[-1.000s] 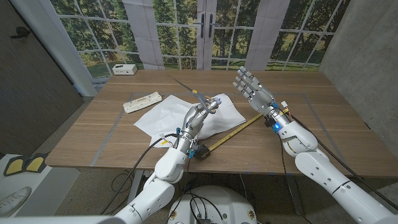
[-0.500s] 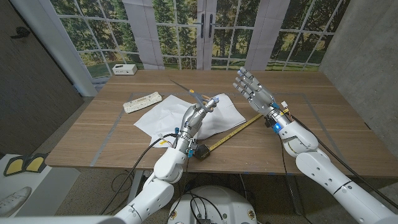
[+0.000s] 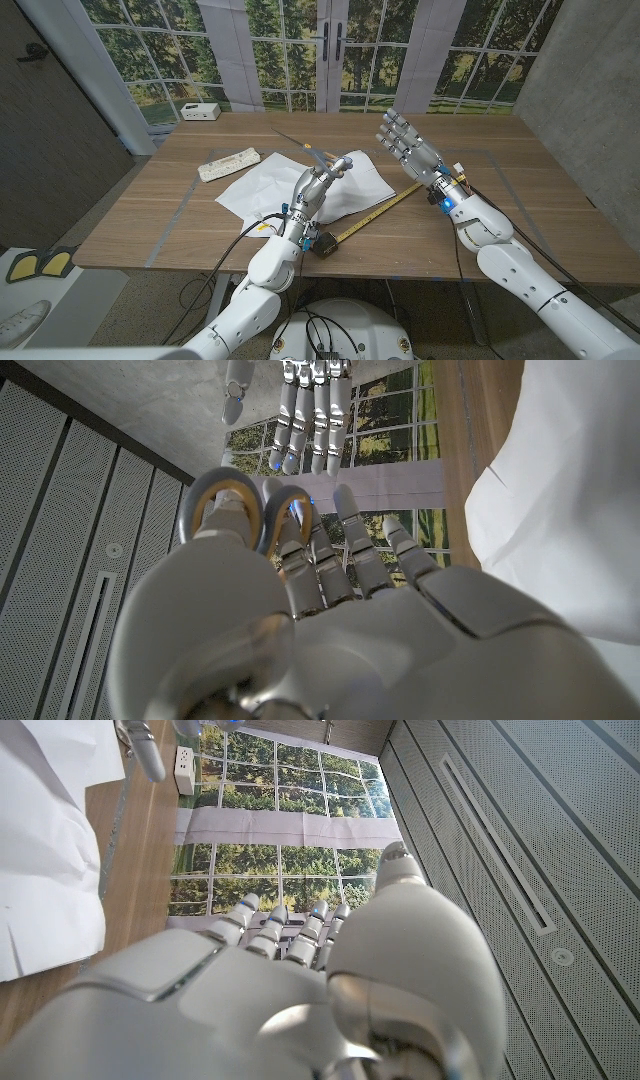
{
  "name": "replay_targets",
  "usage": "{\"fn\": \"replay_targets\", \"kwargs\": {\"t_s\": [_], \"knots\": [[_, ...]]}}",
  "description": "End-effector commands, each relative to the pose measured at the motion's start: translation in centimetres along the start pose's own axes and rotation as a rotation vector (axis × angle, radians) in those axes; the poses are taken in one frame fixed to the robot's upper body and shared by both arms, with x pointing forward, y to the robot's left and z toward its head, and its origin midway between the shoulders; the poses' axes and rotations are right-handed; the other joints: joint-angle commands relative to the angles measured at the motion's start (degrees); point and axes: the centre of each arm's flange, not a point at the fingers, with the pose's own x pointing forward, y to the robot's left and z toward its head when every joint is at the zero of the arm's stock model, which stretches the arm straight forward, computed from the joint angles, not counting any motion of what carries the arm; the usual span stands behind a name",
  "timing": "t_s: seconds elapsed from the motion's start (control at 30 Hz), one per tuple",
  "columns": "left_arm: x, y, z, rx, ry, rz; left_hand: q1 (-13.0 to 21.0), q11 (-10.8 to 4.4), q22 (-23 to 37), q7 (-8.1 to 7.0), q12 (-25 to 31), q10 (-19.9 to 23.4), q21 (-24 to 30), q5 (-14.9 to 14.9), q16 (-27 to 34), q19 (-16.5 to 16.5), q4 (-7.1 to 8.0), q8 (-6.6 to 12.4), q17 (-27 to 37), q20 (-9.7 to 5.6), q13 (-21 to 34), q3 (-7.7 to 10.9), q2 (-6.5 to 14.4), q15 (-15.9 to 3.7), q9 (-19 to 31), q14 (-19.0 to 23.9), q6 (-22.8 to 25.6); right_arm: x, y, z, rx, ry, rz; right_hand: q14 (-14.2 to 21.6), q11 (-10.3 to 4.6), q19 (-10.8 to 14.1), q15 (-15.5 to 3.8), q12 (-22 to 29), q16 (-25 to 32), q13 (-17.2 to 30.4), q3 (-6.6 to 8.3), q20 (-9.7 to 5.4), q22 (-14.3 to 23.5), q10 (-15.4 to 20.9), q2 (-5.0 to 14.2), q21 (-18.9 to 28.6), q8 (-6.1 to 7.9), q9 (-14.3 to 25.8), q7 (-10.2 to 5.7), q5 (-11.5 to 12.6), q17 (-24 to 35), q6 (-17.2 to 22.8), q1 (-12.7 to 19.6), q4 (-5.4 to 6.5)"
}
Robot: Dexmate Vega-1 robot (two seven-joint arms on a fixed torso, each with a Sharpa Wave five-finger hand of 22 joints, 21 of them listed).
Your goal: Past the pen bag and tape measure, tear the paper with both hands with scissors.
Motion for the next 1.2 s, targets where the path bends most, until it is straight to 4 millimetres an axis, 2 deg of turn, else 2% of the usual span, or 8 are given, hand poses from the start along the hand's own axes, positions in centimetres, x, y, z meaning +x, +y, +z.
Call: {"fn": "replay_targets", "kwargs": {"t_s": [0.03,0.27,0.37,0.57,0.73,0.87,1.2], "knots": [[0.37,0.24,-0.31,-0.043,0.015,0.012,3.4,-2.52,0.3,-0.36,22.4,2.4,0.5,-0.1,3.0,0.5,-0.92,0.07,3.8,0.21,6.0,-0.2,2.1,-9.87,0.7,0.7,1.7,-0.17,-0.52,0.29,-0.006,0.008,-0.005,-0.2,-0.08,0.3,-8.93,0.3,0.2,0.1,0.17,-0.16,0.2,0.1,0.76,0.2,0.06,0.1,0.09,-0.1,0.0,0.5,0.1,-0.2],[0.48,0.24,-0.24,-0.052,0.011,0.016,4.1,-2.49,0.7,0.3,30.1,2.2,1.1,-0.6,8.4,1.1,-1.07,0.36,9.3,0.26,15.8,-1.13,2.0,-9.61,1.9,1.6,2.1,-0.14,-0.62,0.44,-0.003,0.009,-0.004,-0.2,-0.14,0.4,-8.89,0.3,0.3,0.0,0.21,-0.16,0.2,0.1,0.8,0.2,0.01,0.1,0.14,-0.2,-0.1,0.5,0.1,-0.27],[0.53,0.2,-0.23,-0.058,0.009,0.015,4.1,-2.55,0.8,0.02,30.9,2.3,1.2,-0.7,9.5,1.3,-1.06,0.36,10.6,0.14,16.8,-1.36,1.9,-9.52,1.9,1.2,2.3,-0.13,-0.64,0.44,-0.007,0.01,-0.001,-0.3,-0.17,0.3,-8.85,0.3,0.3,-0.1,0.21,-0.12,0.2,0.1,0.81,0.2,-0.01,0.1,0.12,-0.2,-0.2,0.5,0.0,-0.28],[0.59,0.23,-0.25,-0.058,0.009,0.017,4.6,-2.54,0.9,-0.67,30.9,0.8,1.3,-0.7,10.1,1.2,-1.4,0.91,11.2,0.28,16.9,-1.52,1.7,-9.94,2.8,-0.1,2.5,-0.17,-0.71,0.46,-0.008,0.007,-0.001,-0.3,-0.21,0.3,-8.83,0.3,0.3,-0.1,0.24,-0.11,0.2,0.2,0.85,0.2,-0.04,0.1,0.14,-0.3,-0.3,0.5,0.0,-0.31],[0.53,0.19,-0.32,-0.064,0.006,0.031,4.9,-2.57,0.9,-0.65,30.8,0.4,1.3,-0.7,10.1,1.2,-2.14,2.05,11.1,0.35,16.4,-2.09,0.3,-9.85,3.7,-0.3,4.1,-0.27,-0.79,0.59,-0.004,0.002,-0.007,-0.3,-0.28,0.3,-8.85,0.4,0.4,-0.2,0.27,-0.1,0.2,0.2,0.88,0.2,-0.05,0.0,0.11,-0.3,-0.4,0.5,0.0,-0.36],[0.4,0.18,-0.35,-0.065,0.003,0.052,4.6,-2.53,0.9,-0.27,31.5,2.6,1.5,-0.6,8.5,1.6,-2.35,3.95,8.9,0.25,15.7,-2.46,-0.8,-9.67,4.8,0.6,6.6,-0.32,-0.83,0.73,-0.011,-0.004,-0.005,-0.3,-0.36,0.3,-8.86,0.3,0.4,-0.3,0.28,-0.1,0.2,0.2,0.88,0.2,-0.06,0.0,0.11,-0.3,-0.4,0.5,0.0,-0.4],[0.18,0.27,-0.46,-0.079,0.003,0.094,3.7,-2.61,0.8,-0.47,32.0,3.8,1.7,-0.4,7.5,2.0,-2.38,5.29,6.9,0.14,15.0,-3.66,-2.6,-9.8,5.7,2.8,7.8,-0.27,-0.69,0.94,-0.014,-0.011,-0.004,-0.2,-0.52,0.3,-8.91,0.4,0.5,-0.5,0.31,-0.17,0.2,0.3,0.89,0.2,-0.05,0.0,-0.02,-0.4,-0.6,0.7,-0.1,-0.47]]}}
